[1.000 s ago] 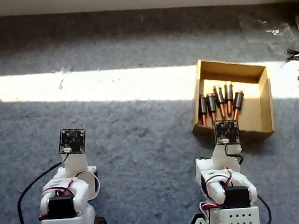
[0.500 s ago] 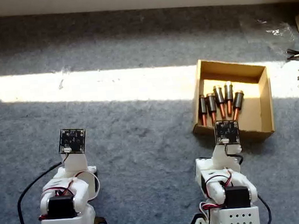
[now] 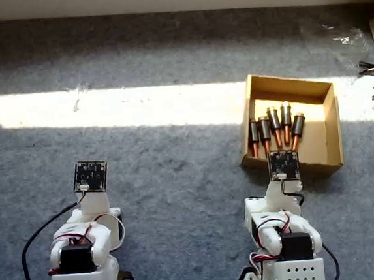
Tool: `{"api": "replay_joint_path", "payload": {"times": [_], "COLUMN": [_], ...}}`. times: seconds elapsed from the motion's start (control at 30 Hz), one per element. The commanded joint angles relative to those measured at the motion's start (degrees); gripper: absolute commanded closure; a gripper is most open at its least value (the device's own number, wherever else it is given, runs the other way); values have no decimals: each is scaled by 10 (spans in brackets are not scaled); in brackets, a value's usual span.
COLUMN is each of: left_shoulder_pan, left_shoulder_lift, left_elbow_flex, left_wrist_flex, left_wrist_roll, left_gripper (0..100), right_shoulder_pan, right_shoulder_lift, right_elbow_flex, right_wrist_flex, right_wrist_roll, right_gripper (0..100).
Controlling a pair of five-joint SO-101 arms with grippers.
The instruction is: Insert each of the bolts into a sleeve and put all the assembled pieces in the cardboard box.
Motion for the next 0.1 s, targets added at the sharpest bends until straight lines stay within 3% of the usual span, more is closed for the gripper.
{"api": "replay_joint_path", "payload": {"times": [0.0,0.07], "left_shoulder_pan": [0,0], "left_shoulder_lift": [-7,-7], "left_elbow_flex": [13,13], "left_wrist_flex": [4,4], "left_wrist_roll": [1,1], "left_gripper": [995,995], "right_shoulder_pan": [6,6], "right_shoulder_lift": [-5,-5], "right_elbow_flex": [74,74], "right_wrist_flex": [-5,-5], "right_wrist_roll": [-1,-1], "right_gripper": [993,993]}}
